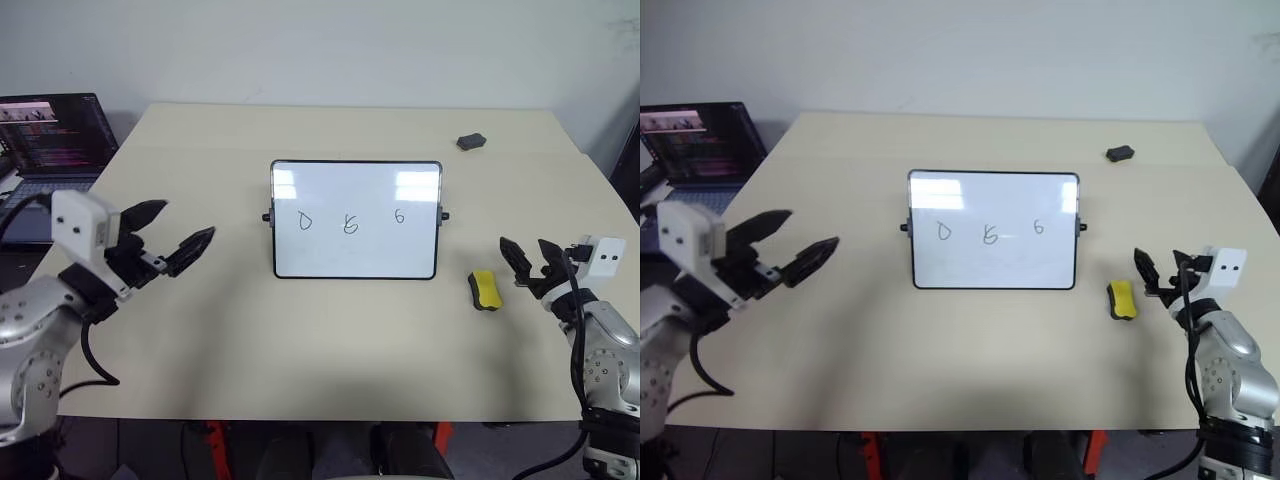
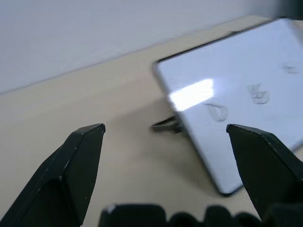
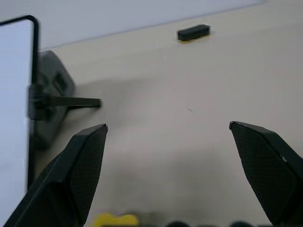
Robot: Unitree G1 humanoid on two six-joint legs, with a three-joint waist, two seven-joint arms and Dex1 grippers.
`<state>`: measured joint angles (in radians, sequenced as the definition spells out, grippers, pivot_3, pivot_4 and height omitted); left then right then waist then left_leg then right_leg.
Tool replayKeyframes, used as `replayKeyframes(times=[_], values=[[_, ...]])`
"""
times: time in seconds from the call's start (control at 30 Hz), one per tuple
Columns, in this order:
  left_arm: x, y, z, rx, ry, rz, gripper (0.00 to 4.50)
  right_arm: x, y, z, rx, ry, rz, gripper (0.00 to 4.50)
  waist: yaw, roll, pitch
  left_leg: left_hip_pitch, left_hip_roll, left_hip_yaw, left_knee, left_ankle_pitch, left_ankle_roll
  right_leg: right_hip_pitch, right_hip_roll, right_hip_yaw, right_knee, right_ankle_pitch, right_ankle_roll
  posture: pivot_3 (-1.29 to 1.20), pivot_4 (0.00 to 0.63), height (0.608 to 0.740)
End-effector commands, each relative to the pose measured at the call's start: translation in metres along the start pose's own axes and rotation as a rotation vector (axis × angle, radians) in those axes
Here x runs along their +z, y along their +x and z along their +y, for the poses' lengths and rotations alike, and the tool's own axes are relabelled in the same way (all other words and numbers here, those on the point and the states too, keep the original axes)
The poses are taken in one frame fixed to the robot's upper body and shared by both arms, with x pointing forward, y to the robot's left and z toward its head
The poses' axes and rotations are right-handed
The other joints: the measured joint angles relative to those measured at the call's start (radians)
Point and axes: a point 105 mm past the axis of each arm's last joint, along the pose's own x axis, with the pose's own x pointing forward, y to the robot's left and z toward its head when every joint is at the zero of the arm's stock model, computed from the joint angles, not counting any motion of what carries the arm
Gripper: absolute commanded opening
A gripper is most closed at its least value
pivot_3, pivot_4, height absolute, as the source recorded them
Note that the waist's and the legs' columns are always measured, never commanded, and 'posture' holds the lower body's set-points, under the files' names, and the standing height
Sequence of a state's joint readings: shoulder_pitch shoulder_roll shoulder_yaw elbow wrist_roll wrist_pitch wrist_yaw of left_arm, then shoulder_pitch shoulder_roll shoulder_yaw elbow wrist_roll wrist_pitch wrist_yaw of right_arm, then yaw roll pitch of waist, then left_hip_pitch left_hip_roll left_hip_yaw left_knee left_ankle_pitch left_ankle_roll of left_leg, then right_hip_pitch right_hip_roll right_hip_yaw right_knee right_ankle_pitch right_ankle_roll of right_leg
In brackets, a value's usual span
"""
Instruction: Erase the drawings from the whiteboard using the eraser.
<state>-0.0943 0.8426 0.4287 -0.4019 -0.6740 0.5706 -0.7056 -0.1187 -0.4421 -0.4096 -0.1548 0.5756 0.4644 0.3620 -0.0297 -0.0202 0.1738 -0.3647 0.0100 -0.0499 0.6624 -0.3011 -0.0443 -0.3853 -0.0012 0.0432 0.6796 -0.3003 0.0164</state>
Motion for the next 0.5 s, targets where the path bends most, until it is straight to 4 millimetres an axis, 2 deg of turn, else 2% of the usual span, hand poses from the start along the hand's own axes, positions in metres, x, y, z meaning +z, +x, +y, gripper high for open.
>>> replayKeyframes(times=[0.03,0.1,0.2,0.27,0.43,0.5], values=[[0.008,0.018,-0.04,-0.288,0.011,0.036,4.5,0.01,-0.007,0.005,-0.005,-0.044,0.046,4.48,-0.001,0.0,0.001,0.0,0.0,0.0,0.0,0.0,0.0,-0.001,0.0,0.0,0.0,0.0,0.0,0.0,0.15,0.74],[0.007,0.024,-0.052,-0.373,0.013,0.052,4.5,0.006,-0.01,0.004,-0.031,-0.047,0.072,4.48,-0.001,0.0,0.001,-0.001,0.0,0.0,0.0,0.0,0.0,-0.001,0.0,0.0,0.0,0.0,0.0,0.0,0.15,0.74],[0.008,0.04,-0.067,-0.513,0.037,0.059,4.5,0.001,-0.015,0.022,-0.048,0.012,0.166,4.48,-0.002,0.0,0.001,-0.001,0.001,0.0,0.0,0.0,0.0,-0.002,0.001,0.0,0.001,0.0,0.0,0.0,0.15,0.74],[0.006,0.048,-0.076,-0.571,0.069,0.067,4.5,-0.001,-0.017,0.024,-0.078,0.004,0.197,4.48,-0.003,0.0,0.001,-0.001,0.001,-0.001,0.0,0.0,0.0,-0.002,0.002,0.0,0.001,0.0,0.0,0.0,0.15,0.74],[0.002,0.06,-0.084,-0.578,0.096,0.045,4.5,-0.013,-0.017,0.04,-0.089,0.013,0.277,4.48,-0.004,0.0,0.002,-0.002,0.0,0.0,-0.001,0.0,0.0,-0.003,0.002,0.001,0.0,-0.001,0.001,0.0,0.15,0.74],[0.002,0.061,-0.09,-0.598,0.089,0.035,4.5,-0.016,-0.017,0.038,-0.122,-0.001,0.283,4.48,-0.002,0.0,0.002,-0.003,0.0,0.0,-0.001,0.0,0.0,-0.004,0.002,0.001,0.0,-0.001,0.001,0.0,0.15,0.74]])
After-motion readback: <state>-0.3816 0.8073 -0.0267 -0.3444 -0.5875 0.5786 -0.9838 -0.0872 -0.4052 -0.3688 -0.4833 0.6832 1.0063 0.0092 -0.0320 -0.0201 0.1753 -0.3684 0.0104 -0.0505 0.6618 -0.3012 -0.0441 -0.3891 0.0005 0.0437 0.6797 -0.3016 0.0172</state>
